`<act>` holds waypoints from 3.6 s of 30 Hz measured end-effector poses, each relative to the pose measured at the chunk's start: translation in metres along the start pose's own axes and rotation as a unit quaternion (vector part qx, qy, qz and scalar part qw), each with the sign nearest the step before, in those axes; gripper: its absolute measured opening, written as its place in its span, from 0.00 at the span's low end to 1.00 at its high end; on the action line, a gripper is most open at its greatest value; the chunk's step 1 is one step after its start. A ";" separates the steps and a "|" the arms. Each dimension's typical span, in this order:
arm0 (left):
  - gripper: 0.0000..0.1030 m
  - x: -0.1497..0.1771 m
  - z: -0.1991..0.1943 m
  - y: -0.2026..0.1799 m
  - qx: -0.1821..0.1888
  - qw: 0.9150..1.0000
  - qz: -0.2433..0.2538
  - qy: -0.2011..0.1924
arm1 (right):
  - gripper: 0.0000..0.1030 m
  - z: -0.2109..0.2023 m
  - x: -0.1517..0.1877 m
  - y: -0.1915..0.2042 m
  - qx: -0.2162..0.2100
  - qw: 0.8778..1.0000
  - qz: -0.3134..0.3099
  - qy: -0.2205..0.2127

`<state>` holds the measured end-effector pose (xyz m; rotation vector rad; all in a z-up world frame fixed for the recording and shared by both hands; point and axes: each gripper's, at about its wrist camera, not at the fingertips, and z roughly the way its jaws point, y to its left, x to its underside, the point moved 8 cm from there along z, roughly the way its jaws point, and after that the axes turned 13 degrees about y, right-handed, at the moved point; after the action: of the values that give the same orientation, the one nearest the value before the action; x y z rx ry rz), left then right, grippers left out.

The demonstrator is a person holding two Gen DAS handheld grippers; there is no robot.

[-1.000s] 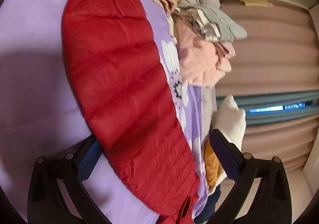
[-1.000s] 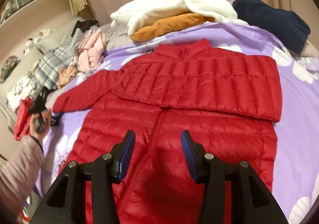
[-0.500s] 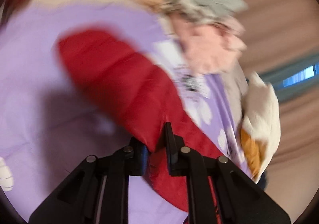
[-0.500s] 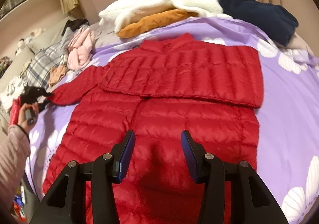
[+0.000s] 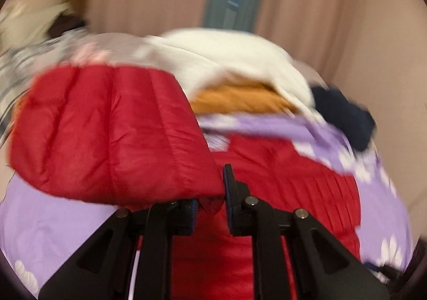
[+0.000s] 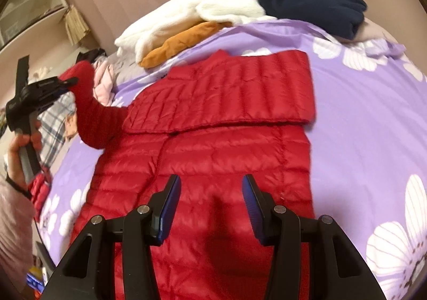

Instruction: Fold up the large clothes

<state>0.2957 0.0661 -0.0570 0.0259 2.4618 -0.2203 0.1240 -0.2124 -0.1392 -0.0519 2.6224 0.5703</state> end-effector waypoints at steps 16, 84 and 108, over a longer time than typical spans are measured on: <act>0.77 0.099 0.087 -0.130 0.001 0.970 0.197 0.139 | 0.53 -0.007 0.011 -0.050 -0.042 0.993 0.108 -0.006; 0.85 0.271 -0.014 0.044 0.193 0.934 -0.230 0.194 | 0.54 -0.007 0.066 -0.092 -0.096 0.977 0.181 0.059; 0.20 0.305 -0.022 0.023 0.217 0.913 -0.255 0.232 | 0.20 0.003 0.114 -0.044 -0.160 0.970 0.167 0.075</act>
<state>0.0447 0.0808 -0.2327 -0.4238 2.7872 -1.0984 0.0287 -0.2450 -0.2084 0.2602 2.6736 1.1434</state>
